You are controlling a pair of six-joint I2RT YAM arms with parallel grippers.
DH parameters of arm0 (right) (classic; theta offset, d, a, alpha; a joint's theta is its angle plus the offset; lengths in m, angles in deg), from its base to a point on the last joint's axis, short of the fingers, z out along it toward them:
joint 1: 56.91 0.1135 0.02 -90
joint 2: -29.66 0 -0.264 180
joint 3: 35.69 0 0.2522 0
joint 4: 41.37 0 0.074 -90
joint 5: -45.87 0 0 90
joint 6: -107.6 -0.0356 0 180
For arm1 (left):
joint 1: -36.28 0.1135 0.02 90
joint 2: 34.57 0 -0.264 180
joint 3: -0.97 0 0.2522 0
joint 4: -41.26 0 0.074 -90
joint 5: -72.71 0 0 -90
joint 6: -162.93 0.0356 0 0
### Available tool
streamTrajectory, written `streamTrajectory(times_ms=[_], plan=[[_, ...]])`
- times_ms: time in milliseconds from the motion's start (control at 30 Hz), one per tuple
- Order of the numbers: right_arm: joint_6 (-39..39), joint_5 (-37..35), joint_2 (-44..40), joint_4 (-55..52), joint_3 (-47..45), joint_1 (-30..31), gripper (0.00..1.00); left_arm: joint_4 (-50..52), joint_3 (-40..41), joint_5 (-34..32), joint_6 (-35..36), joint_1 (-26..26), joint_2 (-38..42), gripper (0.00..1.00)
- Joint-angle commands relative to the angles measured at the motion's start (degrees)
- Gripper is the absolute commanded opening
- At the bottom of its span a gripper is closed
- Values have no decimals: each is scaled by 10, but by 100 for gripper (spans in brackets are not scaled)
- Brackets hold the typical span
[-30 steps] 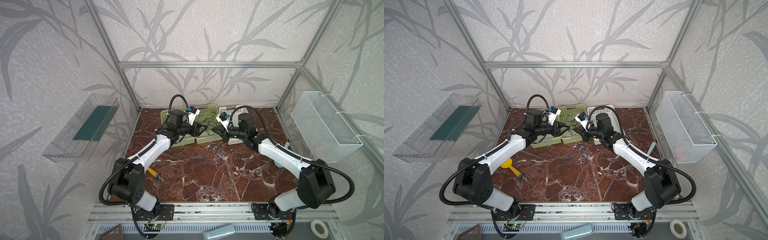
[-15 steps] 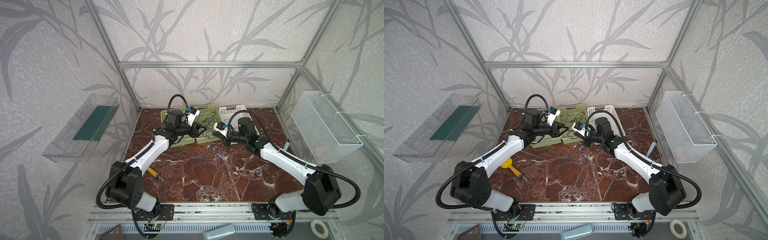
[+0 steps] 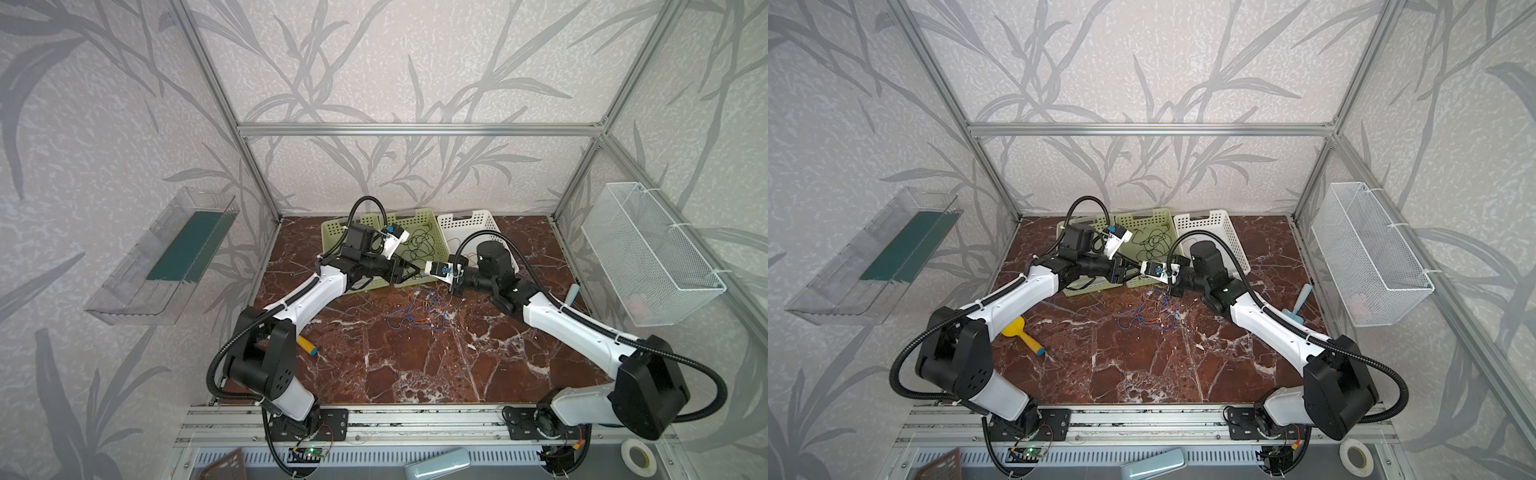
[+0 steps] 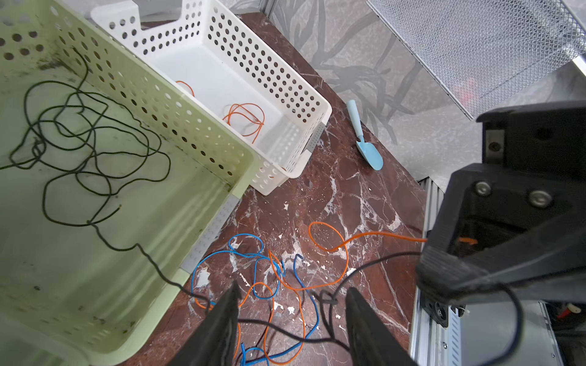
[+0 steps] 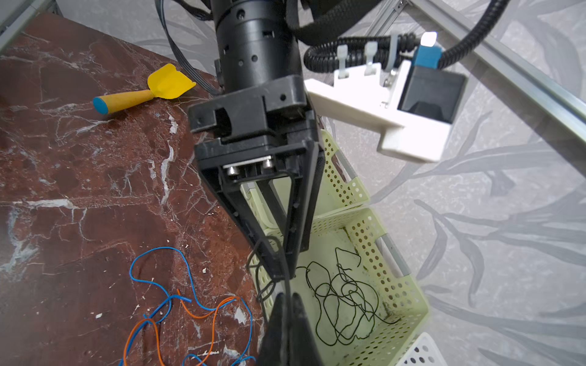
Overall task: Untangle and sort cables by color
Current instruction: Straighten the cable.
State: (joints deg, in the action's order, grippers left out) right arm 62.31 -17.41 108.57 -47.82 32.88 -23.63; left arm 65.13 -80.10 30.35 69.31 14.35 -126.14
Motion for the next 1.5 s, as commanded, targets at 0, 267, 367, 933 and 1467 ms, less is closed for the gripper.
streamTrajectory(times_ms=[0, 267, 367, 933, 1467], plan=[[45, -19, -14, 24, -4, 6, 0, 20, -25, 28, 11, -5, -3, 53], [71, -35, -13, 37, -8, 8, 0, 67, -40, 24, 37, -8, -14, 44], [77, -38, -16, 44, -13, 7, 0, 83, -44, 17, 48, -8, -16, 37], [87, -65, -39, 89, -78, 16, 0, -83, 7, 11, -19, -10, 12, 0], [-19, -138, 16, 243, -169, 10, 0, -402, 77, 66, -223, 22, 26, 0]])
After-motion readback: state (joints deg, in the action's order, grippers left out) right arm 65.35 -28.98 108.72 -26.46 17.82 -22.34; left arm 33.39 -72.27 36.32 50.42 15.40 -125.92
